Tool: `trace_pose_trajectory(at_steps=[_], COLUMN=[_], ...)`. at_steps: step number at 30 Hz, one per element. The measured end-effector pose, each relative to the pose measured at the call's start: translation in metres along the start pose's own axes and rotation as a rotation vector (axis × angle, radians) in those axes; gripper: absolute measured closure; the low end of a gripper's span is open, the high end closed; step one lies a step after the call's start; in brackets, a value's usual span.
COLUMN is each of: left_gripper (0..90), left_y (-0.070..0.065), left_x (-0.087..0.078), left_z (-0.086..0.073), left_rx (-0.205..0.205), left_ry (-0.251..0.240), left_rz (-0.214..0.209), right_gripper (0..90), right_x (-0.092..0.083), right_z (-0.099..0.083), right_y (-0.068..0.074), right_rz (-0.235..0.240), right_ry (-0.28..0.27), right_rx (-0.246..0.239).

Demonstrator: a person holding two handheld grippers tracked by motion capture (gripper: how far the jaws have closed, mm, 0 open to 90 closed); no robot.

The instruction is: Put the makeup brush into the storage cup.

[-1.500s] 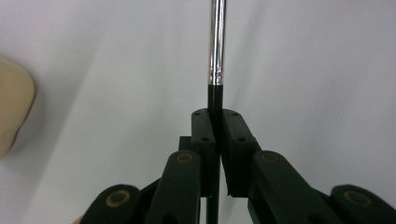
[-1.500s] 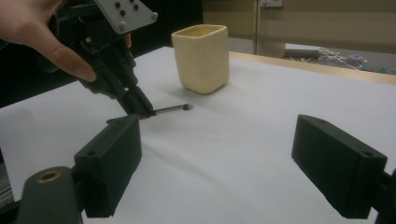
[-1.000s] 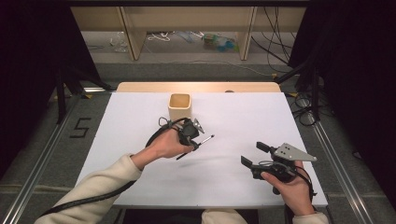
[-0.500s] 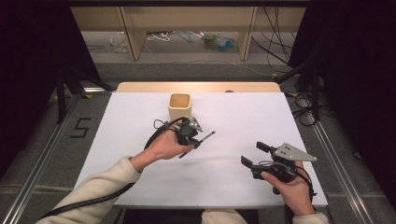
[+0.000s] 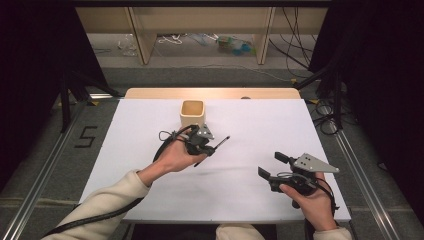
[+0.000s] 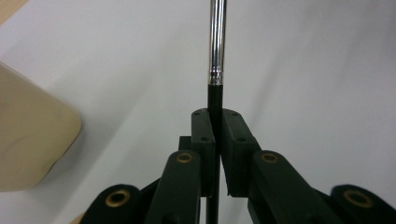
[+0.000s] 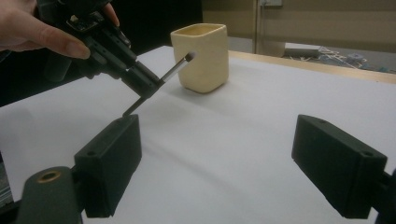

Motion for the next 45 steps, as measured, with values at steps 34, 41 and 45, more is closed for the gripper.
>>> trace_pose_trajectory(at_steps=[34, 41, 45], left_gripper=[84.4, 84.4, 84.3], left_y=[0.008, 0.01, 0.012], left_x=[-0.006, -0.007, -0.008], left_z=[-0.005, -0.005, -0.005], left_rx=[-0.077, -0.087, -0.085], left_ry=[-0.213, -0.257, -0.27], left_rz=[0.06, 0.071, 0.076], right_gripper=[17.0, 17.0, 17.0], right_x=[-0.001, -0.001, -0.001], right_z=[0.0, 0.0, 0.0], right_y=[0.0, 0.0, 0.0], right_rz=[0.0, 0.001, 0.001], right_ry=[0.011, 0.01, 0.009], right_rx=[0.003, 0.004, 0.003])
Point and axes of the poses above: each handheld gripper's, and its own axes: x roughly forward along the jaws, z roughly out of its top, y roughly to its left, the point moved 2 cm from there along x, roughly forward along the jaws, and after that the axes turned 1 degree about y, right-handed, at the moved point
